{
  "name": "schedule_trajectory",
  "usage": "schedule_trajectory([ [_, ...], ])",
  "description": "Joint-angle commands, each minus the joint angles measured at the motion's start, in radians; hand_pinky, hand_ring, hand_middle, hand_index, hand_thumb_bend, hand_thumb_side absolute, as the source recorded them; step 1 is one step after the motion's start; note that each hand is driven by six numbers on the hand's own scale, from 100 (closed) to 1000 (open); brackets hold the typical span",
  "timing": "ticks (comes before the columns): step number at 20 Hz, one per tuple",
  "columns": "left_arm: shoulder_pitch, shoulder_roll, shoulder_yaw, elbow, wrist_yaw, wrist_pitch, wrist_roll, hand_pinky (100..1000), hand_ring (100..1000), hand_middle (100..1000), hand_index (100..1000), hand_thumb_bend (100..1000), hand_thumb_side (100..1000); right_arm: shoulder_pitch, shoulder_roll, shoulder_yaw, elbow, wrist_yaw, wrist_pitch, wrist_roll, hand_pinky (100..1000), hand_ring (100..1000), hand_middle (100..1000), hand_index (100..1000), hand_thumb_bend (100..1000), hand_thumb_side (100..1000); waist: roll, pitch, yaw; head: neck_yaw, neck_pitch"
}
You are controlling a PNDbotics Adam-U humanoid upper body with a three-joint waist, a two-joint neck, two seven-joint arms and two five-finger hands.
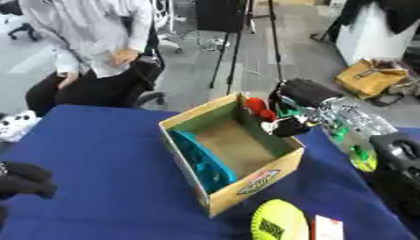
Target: Pick up objects on the table and place them in the box.
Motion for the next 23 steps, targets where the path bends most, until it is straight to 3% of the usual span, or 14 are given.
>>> schedule_trajectory([
  [1,-0.020,0.022,0.000,-0.015,0.009,-0.008,0.000,675,716,748,761,100,529,-0.020,-0.013,-0.023,0.013,0.020,-0.001,-0.017,874,766,367,522,286,598,0.000,-0.014,0.007,-0.015,-0.022],
  [8,-0.029,0.023,0.002,-0.015,0.011,-0.013,-0.005,674,718,748,761,100,530,-0.018,-0.004,-0.037,0.051,0.054,-0.003,-0.041,876,777,397,553,323,609,-0.005,0.007,0.028,-0.036,-0.043],
  [9,-0.029,0.023,0.002,-0.015,0.011,-0.013,-0.006,674,718,748,761,100,532,-0.018,-0.003,-0.037,0.055,0.058,-0.006,-0.040,876,795,440,601,396,646,-0.006,0.009,0.029,-0.037,-0.045],
  [11,-0.030,0.023,0.002,-0.015,0.010,-0.013,-0.006,674,718,748,761,100,533,-0.018,0.001,-0.037,0.060,0.062,-0.015,-0.035,877,808,463,633,438,662,-0.007,0.011,0.030,-0.038,-0.048],
  [14,-0.030,0.022,0.001,-0.015,0.010,-0.013,-0.008,674,718,749,761,100,535,-0.020,0.004,-0.034,0.064,0.060,-0.032,-0.013,889,856,586,765,562,718,-0.009,0.013,0.030,-0.040,-0.049],
  [16,-0.030,0.022,0.001,-0.015,0.010,-0.013,-0.009,673,719,749,761,100,536,-0.022,0.005,-0.033,0.064,0.055,-0.043,0.007,896,874,649,803,589,732,-0.009,0.013,0.030,-0.042,-0.047],
  [23,-0.028,0.021,0.001,-0.015,0.011,-0.012,-0.011,673,719,749,761,100,536,-0.030,0.008,-0.033,0.054,0.046,-0.053,0.044,903,895,710,834,599,740,-0.008,0.012,0.027,-0.039,-0.043],
])
